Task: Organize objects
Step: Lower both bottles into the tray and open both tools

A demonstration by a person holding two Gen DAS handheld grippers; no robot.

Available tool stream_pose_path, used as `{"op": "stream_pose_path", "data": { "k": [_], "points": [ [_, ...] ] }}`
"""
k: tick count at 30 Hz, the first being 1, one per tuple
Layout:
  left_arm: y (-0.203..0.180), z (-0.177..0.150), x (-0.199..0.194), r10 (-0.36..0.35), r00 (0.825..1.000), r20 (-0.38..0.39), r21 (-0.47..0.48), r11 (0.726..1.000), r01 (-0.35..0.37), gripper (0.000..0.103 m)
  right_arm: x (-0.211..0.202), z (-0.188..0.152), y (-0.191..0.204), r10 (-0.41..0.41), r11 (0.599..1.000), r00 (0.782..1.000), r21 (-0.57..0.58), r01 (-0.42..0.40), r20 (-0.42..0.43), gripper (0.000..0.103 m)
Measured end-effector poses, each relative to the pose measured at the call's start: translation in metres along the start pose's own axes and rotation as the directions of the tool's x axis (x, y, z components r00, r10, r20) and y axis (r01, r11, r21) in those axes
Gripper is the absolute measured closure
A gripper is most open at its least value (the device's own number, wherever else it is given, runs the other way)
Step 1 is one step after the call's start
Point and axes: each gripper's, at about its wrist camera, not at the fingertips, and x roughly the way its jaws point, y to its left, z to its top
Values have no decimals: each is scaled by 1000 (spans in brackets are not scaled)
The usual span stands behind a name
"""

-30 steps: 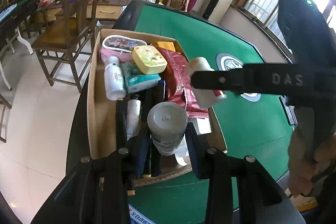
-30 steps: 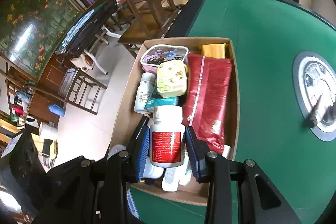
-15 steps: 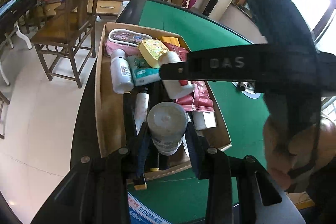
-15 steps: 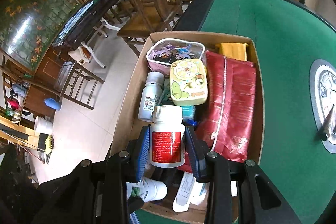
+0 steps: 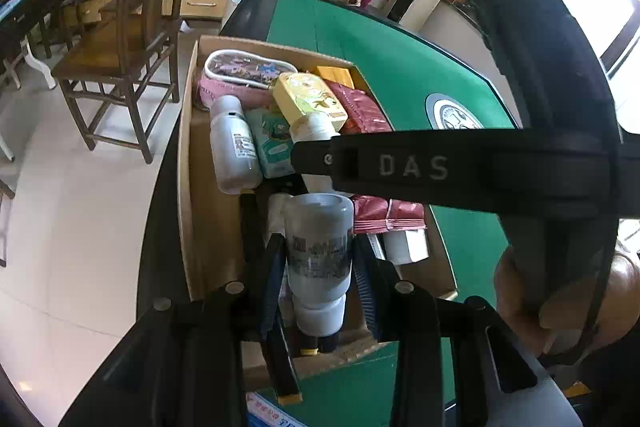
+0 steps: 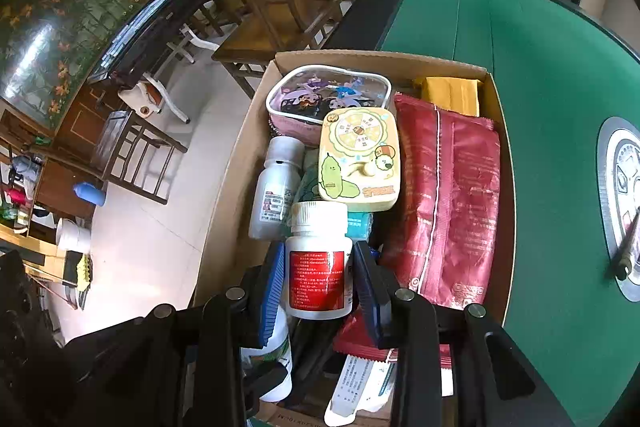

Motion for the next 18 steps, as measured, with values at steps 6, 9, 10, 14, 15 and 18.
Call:
{"op": "stream_pose_path", "data": {
  "k": [6, 9, 10, 14, 15, 18],
  "points": [
    [7, 2, 5, 8, 1000, 1, -20, 1000, -8, 69, 7, 4, 3, -18, 1000, 1000, -21, 18, -9, 65],
    [12, 0, 5, 13, 1000, 8, -38, 999, -13, 69, 9, 4, 5, -21, 999, 1000, -26, 21, -12, 65],
    [12, 1, 5, 14, 1000, 8, -41, 999, -14, 69, 8, 3, 5, -21, 999, 1000, -26, 20, -13, 65],
    [12, 2, 6, 31, 1000, 0, -40, 999, -31, 69, 4, 4, 5, -9, 999, 1000, -39, 8, -21, 64],
    [13, 2, 6, 34, 999, 3, -39, 999, -34, 69, 3, 3, 5, -7, 999, 1000, -45, 6, -17, 64],
    [15, -2, 7, 39, 999, 12, -45, 998, -38, 69, -2, -5, 2, -2, 999, 1000, -45, 1, -11, 64]
  ]
}}
